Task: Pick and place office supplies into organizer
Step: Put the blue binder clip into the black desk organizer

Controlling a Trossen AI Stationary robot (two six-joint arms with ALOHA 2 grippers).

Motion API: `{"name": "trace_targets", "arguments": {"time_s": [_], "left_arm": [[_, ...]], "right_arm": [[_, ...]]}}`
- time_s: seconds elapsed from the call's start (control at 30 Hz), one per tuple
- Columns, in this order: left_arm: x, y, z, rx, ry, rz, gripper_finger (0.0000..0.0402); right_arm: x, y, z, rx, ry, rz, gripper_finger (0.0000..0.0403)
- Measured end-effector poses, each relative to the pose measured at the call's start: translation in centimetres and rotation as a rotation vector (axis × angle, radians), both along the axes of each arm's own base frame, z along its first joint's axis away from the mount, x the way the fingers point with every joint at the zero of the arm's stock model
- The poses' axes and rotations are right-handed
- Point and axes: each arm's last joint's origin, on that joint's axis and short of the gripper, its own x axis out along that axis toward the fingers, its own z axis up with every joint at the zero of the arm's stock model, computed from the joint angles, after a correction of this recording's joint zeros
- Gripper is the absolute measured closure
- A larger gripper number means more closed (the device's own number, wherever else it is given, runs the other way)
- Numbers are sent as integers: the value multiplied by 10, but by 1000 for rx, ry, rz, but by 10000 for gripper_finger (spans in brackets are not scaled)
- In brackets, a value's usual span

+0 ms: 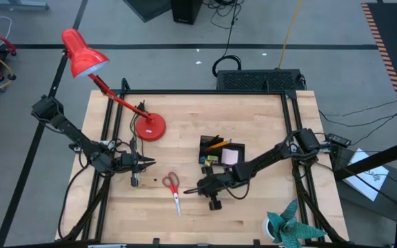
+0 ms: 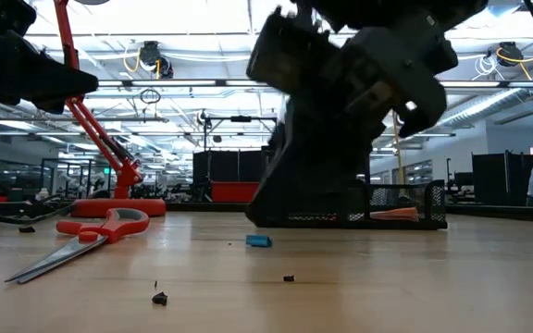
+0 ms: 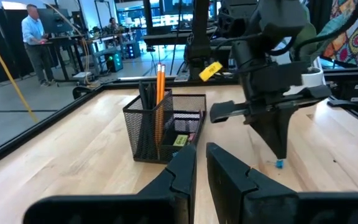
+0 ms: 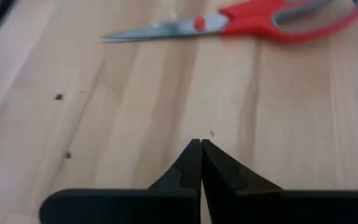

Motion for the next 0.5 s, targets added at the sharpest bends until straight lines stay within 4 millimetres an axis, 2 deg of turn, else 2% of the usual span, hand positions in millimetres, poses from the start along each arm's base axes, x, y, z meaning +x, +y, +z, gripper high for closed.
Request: {"name": "trace_targets", "arguments": {"time_s": [0.13, 0.23, 0.4, 0.5], "left_arm": [[0, 0, 0, -6, -1, 1, 355], [0, 0, 0, -6, -1, 0, 355], [0, 0, 0, -5, -1, 1, 355], [0, 0, 0, 1, 0, 0, 355]], "right_arm": [[-2, 4, 3, -82, -30, 100, 398], [-4, 4, 14, -83, -60, 206, 377], [-6, -6, 28, -45, -80, 376, 298], [-4, -15, 33, -28, -91, 400, 245]]}}
